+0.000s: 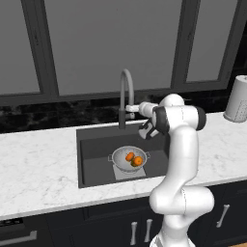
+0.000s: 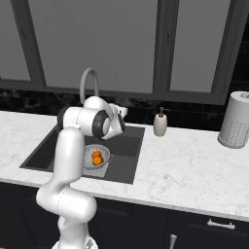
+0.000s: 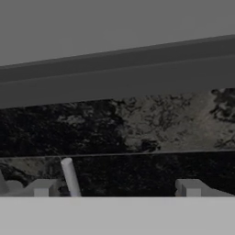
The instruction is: Put the colander in the sink, put the tangerine, kiwi, orange in the colander, and turn on the sink faucet and pour water over the colander.
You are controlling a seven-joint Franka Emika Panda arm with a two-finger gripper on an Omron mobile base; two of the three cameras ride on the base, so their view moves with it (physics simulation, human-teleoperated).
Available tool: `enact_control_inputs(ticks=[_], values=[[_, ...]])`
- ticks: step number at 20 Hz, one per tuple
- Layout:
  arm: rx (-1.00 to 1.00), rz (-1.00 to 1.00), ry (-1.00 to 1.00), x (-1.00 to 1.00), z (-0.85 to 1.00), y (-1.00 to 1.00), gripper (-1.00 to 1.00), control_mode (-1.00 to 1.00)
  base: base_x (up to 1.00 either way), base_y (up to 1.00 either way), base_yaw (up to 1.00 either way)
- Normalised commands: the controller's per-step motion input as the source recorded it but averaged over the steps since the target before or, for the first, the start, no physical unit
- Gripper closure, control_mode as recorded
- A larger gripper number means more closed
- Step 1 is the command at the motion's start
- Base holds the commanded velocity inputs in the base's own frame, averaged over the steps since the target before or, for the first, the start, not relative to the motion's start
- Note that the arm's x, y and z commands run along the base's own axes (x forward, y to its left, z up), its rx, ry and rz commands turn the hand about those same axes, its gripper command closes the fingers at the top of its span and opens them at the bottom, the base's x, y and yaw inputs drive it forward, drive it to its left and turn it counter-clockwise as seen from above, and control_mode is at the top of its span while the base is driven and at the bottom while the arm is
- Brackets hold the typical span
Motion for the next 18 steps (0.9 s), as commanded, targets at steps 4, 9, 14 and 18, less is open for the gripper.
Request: enact_control_inputs(ticks=[4,9,14,18], values=[[0.00,0.00,0.00,0.06,-0.14,0.00,-1.00,-1.00,0.00,0.00,0.00],[0.00,0.00,0.00,0.09,-0.05,0.00,-1.00,-1.00,0.00,0.00,0.00],[0.00,0.00,0.00,0.05,-0.01,0.00,-1.00,-1.00,0.00,0.00,0.00],[0.00,0.00,0.00,0.00,0.00,-0.14,-1.00,-1.00,0.00,0.00,0.00]])
